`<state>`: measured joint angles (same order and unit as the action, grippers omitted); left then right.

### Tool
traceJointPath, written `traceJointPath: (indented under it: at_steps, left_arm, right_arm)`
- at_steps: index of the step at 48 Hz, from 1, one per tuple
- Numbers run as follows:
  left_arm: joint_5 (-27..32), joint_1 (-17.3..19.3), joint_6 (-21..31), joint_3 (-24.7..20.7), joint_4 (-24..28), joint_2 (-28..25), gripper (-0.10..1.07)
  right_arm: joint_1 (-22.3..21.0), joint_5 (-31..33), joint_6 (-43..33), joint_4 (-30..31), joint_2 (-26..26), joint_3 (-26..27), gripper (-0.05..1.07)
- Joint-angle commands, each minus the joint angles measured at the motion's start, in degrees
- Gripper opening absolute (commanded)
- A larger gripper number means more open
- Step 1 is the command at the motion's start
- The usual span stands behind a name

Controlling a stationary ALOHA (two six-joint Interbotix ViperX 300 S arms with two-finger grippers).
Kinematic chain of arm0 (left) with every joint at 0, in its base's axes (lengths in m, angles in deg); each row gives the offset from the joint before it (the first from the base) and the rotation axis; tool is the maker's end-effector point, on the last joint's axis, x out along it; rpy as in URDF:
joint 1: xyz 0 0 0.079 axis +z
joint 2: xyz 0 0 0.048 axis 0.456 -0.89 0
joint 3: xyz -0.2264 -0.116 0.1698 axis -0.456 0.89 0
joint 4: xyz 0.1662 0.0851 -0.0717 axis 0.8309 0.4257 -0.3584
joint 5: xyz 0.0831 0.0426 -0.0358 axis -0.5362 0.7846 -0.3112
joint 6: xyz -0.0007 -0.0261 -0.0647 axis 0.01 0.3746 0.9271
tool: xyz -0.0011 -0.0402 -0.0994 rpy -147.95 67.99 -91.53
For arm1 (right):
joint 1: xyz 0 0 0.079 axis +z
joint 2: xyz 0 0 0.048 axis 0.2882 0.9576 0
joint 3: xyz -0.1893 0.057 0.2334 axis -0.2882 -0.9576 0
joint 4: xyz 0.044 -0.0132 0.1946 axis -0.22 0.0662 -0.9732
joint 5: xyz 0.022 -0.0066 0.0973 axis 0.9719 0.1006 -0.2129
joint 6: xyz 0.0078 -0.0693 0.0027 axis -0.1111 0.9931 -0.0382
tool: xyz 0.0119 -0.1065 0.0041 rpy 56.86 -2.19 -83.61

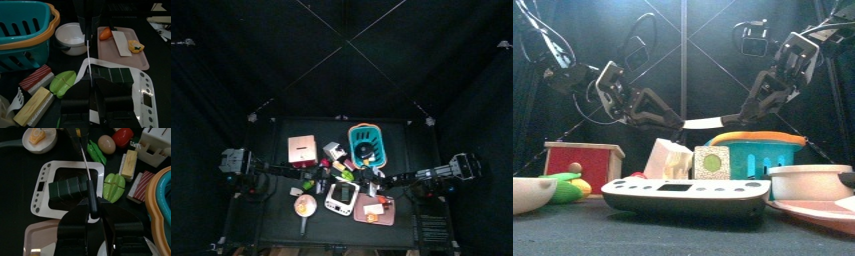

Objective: Cut sushi roll

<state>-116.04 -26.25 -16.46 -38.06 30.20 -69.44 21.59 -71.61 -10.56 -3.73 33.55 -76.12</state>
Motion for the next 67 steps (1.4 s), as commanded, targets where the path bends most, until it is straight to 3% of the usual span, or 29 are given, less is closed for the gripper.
traceJointPath:
  at_steps: [1, 27, 67]
  left_arm:
    - [-0.3, -0.9, 0.0, -0.9, 0.2, 0.3, 0.42]
    - [-0.4, -3.5, 0.1, -1.1, 0.2, -2.8, 0.42]
    - [-0.3, -4.6, 0.2, -1.9, 0.1, -4.7, 0.42]
  right_arm:
    - [-0.2, 0.2, -0.2, -0.4, -0.6, 0.4, 0.51]
    - [2.2, -0.3, -0.2, -1.1, 5.4, 1.5, 0.51]
    - [2.3, -0.2, -0.2, -2.4, 7.3, 1.6, 0.51]
